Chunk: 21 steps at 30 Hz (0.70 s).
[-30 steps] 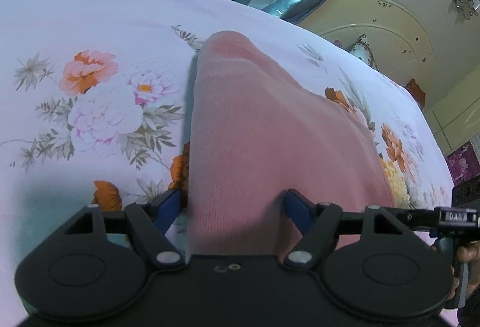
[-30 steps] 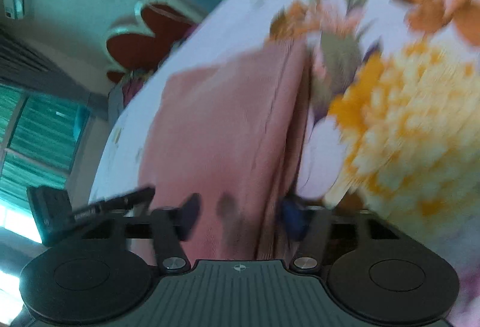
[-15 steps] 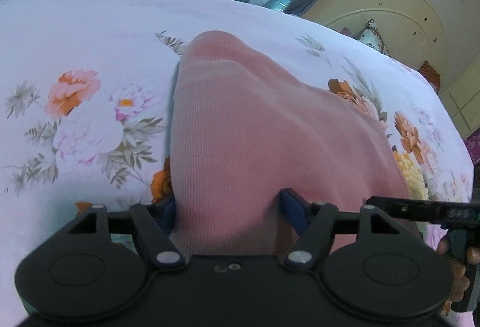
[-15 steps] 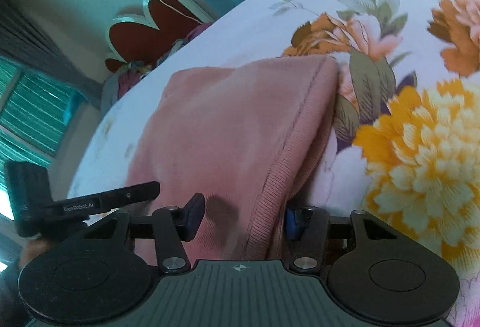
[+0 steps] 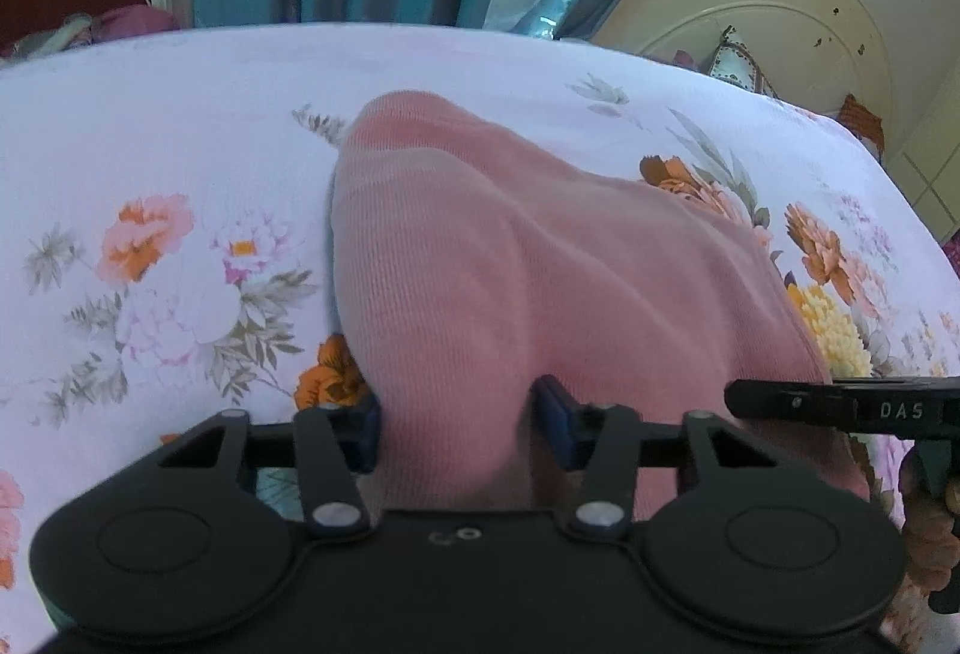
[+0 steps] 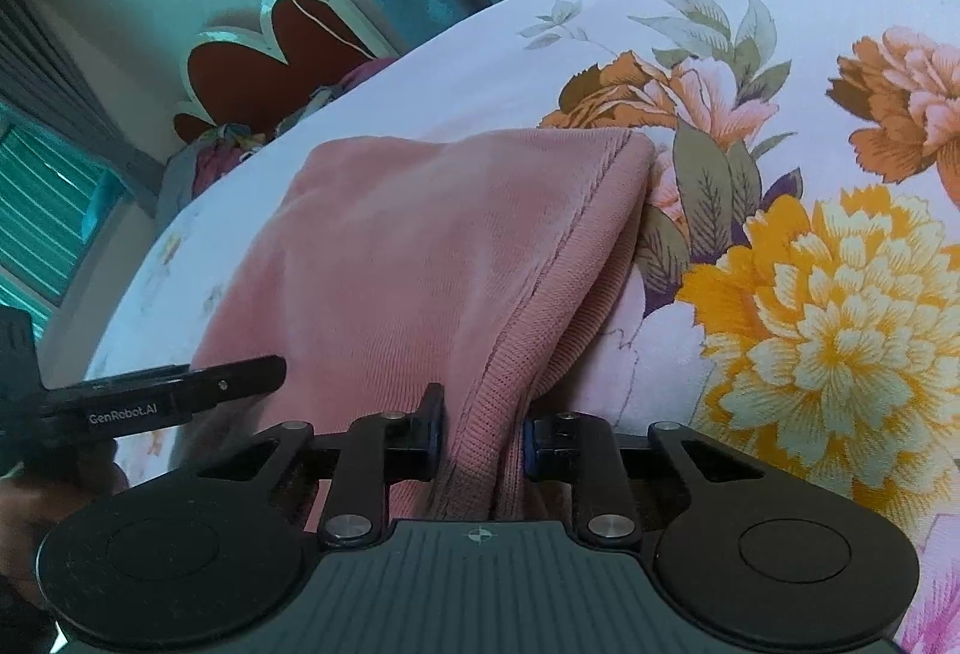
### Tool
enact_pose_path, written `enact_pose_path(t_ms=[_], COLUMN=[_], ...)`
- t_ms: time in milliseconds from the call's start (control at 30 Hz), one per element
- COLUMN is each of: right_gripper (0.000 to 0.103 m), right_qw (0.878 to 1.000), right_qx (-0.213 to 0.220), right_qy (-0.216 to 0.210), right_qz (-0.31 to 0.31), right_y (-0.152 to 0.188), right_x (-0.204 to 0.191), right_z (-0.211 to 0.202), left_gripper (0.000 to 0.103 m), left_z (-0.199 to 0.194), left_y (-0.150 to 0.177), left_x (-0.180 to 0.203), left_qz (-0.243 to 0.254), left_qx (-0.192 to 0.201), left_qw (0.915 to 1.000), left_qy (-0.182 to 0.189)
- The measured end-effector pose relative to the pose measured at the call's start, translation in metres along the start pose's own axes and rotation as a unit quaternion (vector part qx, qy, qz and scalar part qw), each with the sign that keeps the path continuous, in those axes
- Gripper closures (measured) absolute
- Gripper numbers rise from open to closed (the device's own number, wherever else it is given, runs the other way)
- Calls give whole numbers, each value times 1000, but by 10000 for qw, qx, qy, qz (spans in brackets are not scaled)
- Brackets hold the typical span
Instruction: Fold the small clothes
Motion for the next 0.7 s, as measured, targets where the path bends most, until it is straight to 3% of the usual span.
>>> enact_pose_path(t_ms=[167,467,700], right_gripper=[84,85,85], right_qw=[9969,9920,9873], right_qx=[135,332,474], right_qy=[498,760,893], right_qz=[-601,-949,-1225], right_y=[0,-8,-4], right_x=[-17,-53,-113], right_z=[-2,-17,-17], left_gripper=[71,73,73], left_z=[-15,-43,-84], left_y=[-3,-12,-18], left_x=[8,9,-34], left_qz=[455,850,894], left_qx=[215,509,777], left_qw=[9987,9950,9923], left_qy=[-126,148,354])
Point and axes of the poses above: each gripper's, at about its wrist camera, not at the fingertips, and z roughly the way its jaws point, x to its right, y to its underside, the point moved 8 cm from there along z, roughly the way its jaws point, and after that the axes turned 2 degrees about x, right-handed, at the moved point
